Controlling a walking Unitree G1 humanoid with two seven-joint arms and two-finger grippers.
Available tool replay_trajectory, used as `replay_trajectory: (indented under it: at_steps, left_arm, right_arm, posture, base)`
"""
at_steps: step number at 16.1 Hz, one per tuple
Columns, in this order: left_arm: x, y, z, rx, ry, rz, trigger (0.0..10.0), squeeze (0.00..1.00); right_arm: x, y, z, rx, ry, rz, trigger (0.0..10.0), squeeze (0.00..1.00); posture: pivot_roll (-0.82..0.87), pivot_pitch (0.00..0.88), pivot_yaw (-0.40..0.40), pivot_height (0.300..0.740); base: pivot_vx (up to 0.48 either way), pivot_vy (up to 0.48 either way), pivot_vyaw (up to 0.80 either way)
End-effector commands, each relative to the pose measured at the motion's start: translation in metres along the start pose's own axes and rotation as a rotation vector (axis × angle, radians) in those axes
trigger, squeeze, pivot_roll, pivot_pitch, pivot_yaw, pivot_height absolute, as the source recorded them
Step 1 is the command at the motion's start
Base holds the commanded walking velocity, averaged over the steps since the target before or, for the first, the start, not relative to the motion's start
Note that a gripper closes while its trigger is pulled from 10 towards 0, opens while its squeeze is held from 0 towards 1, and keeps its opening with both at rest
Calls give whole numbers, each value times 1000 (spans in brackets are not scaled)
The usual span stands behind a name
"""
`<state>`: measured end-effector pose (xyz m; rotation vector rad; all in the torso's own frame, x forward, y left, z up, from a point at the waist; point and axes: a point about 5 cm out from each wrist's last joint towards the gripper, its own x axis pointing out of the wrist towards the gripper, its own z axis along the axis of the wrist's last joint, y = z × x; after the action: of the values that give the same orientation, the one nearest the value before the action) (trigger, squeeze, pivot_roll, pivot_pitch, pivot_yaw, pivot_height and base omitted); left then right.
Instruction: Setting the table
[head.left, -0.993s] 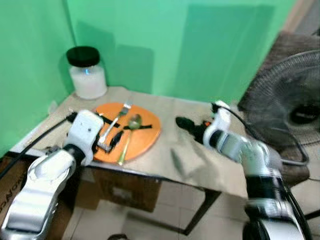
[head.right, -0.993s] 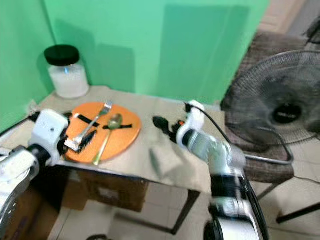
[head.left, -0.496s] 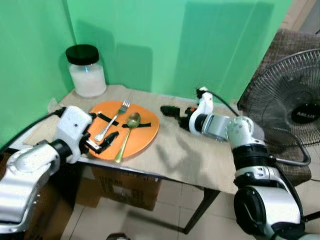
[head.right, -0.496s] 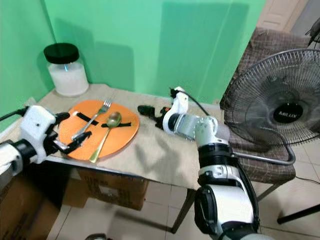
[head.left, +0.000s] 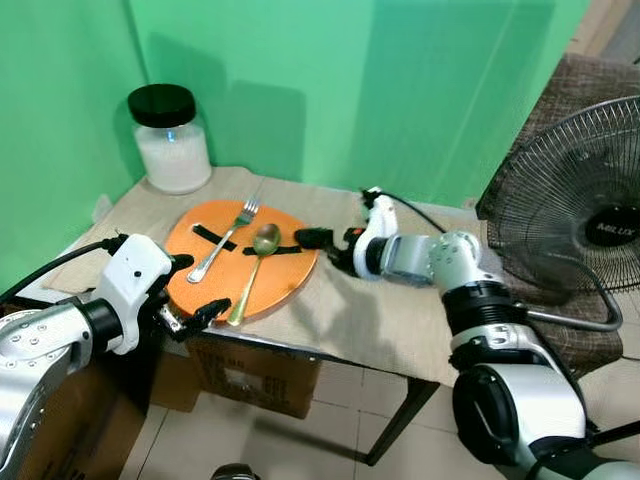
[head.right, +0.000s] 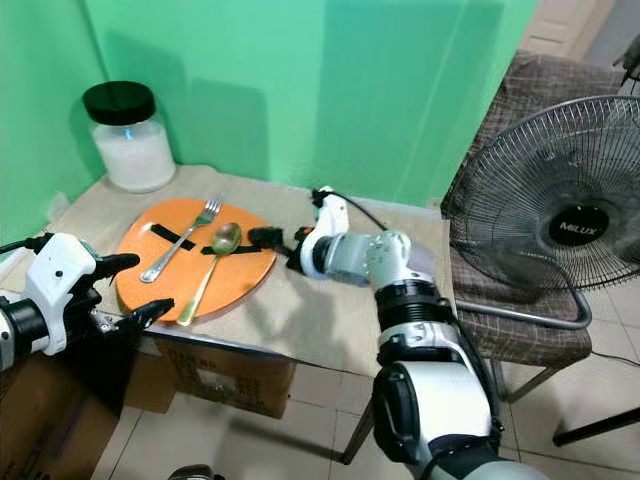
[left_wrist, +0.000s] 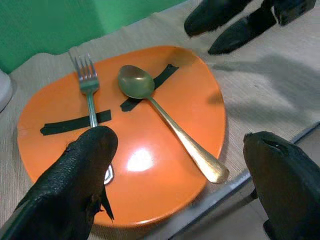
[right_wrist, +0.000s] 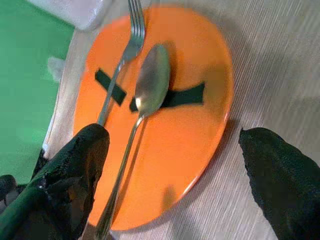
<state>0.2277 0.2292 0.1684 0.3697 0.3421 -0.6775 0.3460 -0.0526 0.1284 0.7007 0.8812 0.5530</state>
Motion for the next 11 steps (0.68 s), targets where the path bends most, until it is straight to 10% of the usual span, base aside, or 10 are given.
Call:
replay_trajectory:
  at_steps: [1, 4, 8, 11]
  left_arm:
    - [-2, -1, 3, 11, 1, -14, 10000, 0]
    - [-1, 0, 4, 22, 1, 2, 10000, 0]
    - [22, 0, 26, 9, -172, 230, 10000, 0]
    - [39, -8, 35, -41, -250, 329, 10000, 0]
  right_arm:
    - [-1, 0, 3, 16, -6, -4, 10000, 0]
    - [7, 10, -9, 51, 36, 67, 10000, 0]
    - [-28, 16, 16, -495, -376, 43, 10000, 0]
    - [-72, 7, 2, -563, -553, 37, 10000, 0]
  posture:
    - [178, 0, -78, 740]
    - [176, 0, -75, 740]
    - [176, 0, -69, 740]
    - [156, 0, -46, 740]
  base:
    - [0, 0, 0]
    - [0, 0, 0]
    - [0, 0, 0]
    - [0, 120, 0]
